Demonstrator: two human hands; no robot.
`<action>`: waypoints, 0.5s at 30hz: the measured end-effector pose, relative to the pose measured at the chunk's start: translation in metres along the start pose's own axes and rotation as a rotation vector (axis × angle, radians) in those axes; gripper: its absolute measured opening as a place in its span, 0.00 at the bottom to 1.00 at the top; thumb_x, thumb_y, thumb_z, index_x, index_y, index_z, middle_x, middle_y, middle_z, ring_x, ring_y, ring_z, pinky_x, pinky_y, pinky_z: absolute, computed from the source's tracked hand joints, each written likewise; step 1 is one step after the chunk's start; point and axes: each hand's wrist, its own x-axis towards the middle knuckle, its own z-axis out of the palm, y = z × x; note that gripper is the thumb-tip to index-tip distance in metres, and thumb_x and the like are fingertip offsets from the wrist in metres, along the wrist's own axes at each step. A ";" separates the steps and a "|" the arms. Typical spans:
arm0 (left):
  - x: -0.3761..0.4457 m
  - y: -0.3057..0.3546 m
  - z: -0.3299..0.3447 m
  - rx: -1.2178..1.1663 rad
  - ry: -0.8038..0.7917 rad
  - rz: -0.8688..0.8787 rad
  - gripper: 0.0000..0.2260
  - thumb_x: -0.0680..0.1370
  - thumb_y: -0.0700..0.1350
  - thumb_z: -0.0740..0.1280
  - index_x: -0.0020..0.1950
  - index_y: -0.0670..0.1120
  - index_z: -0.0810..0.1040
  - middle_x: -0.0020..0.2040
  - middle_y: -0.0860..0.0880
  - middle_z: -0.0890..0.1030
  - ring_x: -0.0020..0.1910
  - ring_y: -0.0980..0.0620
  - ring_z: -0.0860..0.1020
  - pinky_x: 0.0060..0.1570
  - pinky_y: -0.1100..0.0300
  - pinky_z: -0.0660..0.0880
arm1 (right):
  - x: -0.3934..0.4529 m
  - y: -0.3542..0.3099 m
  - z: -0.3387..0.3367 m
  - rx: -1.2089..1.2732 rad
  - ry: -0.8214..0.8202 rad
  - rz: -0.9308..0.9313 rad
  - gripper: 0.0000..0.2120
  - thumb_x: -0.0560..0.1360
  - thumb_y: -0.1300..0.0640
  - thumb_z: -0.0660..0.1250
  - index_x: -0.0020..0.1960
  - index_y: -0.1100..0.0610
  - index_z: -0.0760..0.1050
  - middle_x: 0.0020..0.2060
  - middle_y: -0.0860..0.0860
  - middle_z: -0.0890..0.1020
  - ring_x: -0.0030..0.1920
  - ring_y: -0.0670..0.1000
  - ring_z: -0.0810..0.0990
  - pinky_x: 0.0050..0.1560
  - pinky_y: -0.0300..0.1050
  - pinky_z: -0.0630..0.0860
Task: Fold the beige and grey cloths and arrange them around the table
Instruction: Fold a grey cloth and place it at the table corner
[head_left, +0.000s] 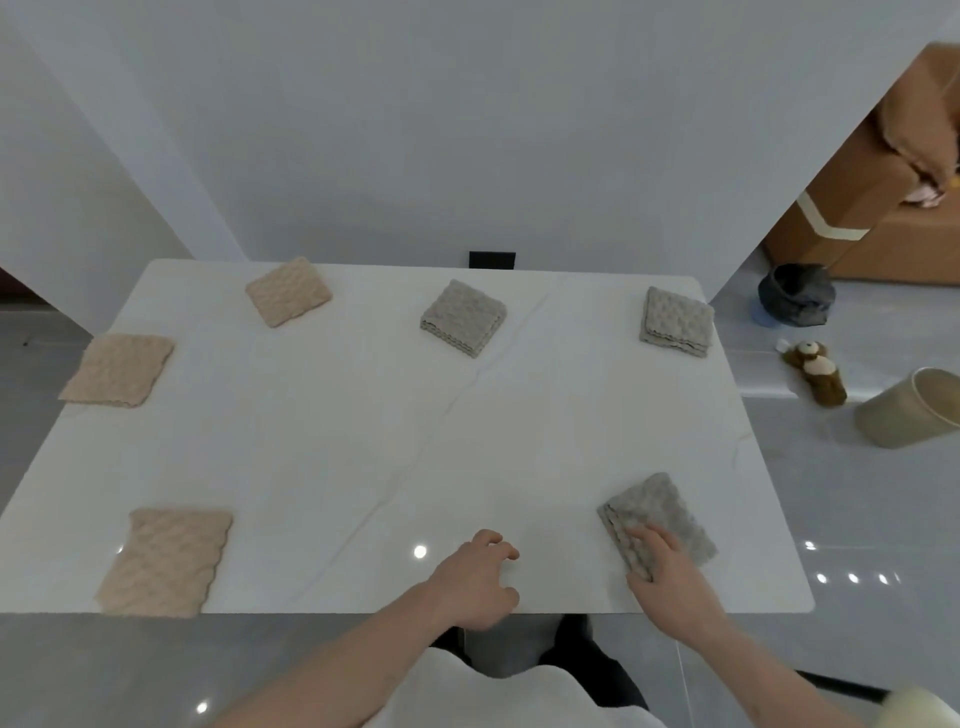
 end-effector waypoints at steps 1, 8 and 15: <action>0.003 0.008 0.006 -0.011 -0.010 -0.002 0.28 0.78 0.49 0.63 0.78 0.53 0.65 0.80 0.55 0.56 0.76 0.50 0.62 0.72 0.56 0.65 | 0.005 0.006 -0.005 0.000 -0.008 0.005 0.28 0.76 0.59 0.67 0.75 0.53 0.67 0.74 0.50 0.65 0.71 0.52 0.69 0.64 0.42 0.68; 0.046 0.074 0.052 -0.186 0.012 -0.097 0.29 0.76 0.51 0.63 0.78 0.53 0.65 0.79 0.56 0.58 0.74 0.52 0.66 0.72 0.54 0.66 | 0.043 0.055 -0.044 -0.070 -0.123 -0.028 0.31 0.73 0.55 0.67 0.76 0.51 0.65 0.76 0.49 0.62 0.73 0.55 0.65 0.73 0.49 0.65; 0.083 0.146 0.101 -0.466 0.080 -0.229 0.31 0.77 0.48 0.64 0.80 0.50 0.62 0.79 0.54 0.57 0.75 0.52 0.65 0.67 0.64 0.62 | 0.080 0.112 -0.076 -0.153 -0.283 -0.101 0.34 0.74 0.54 0.65 0.79 0.47 0.59 0.80 0.51 0.54 0.77 0.57 0.59 0.74 0.52 0.64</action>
